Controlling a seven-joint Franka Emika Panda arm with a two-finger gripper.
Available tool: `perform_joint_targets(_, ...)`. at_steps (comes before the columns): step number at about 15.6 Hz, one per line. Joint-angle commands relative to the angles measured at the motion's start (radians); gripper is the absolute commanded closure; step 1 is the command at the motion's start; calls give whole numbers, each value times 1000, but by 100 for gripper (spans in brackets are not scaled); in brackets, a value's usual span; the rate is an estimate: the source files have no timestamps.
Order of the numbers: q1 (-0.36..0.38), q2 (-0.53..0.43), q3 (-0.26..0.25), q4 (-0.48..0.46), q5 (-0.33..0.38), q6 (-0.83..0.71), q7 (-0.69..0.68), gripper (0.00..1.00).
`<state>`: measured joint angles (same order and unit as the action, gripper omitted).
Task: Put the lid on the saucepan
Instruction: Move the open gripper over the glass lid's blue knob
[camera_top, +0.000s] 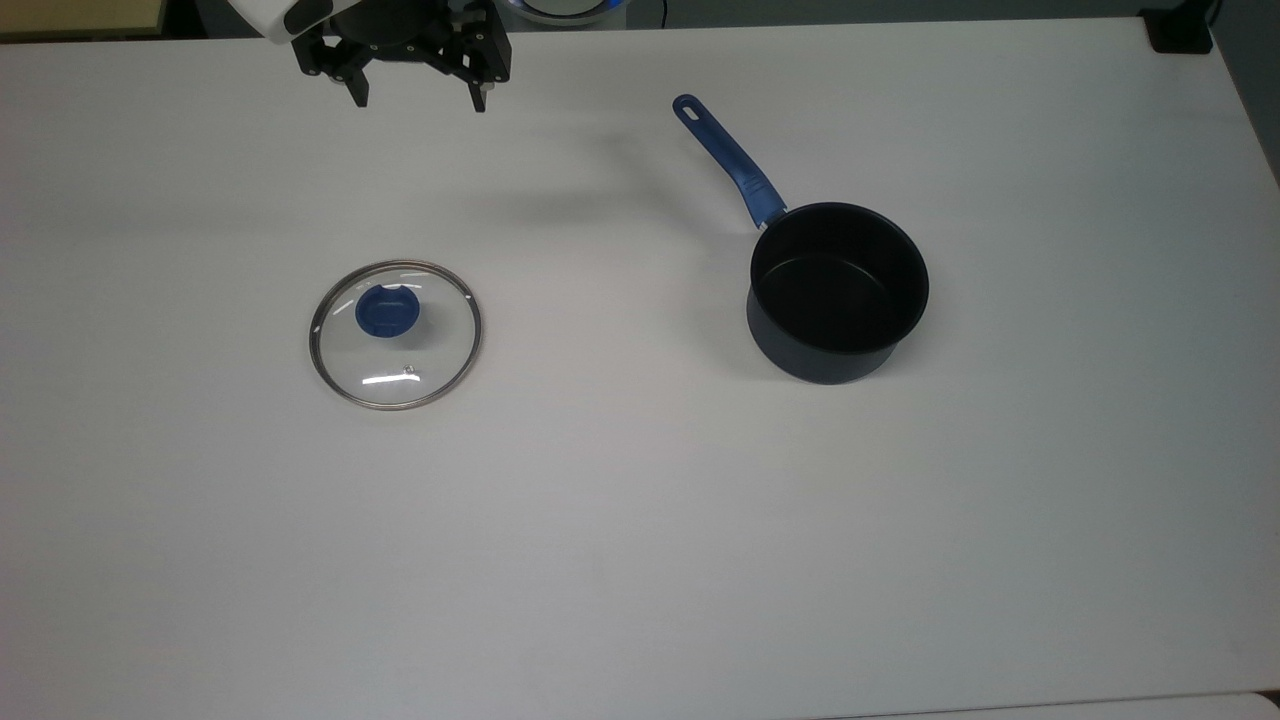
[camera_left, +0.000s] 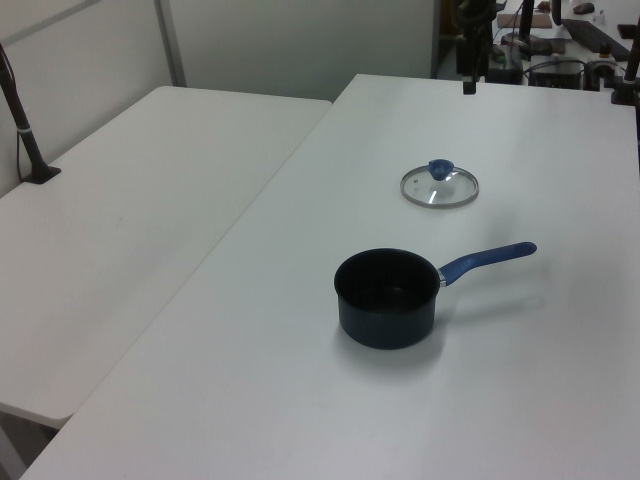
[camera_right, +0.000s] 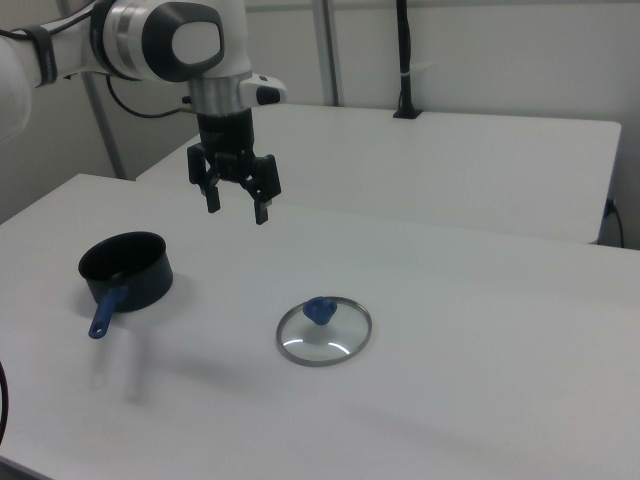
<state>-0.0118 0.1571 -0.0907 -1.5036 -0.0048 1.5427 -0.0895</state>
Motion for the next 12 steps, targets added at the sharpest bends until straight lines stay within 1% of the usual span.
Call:
perform_joint_targets(1, 4, -25, -6, -15, -17, -24, 1, 0)
perform_joint_targets(9, -11, -24, -6, -17, -4, -23, -19, 0)
perform_joint_targets(12, -30, -15, -6, -15, -3, -6, -22, 0)
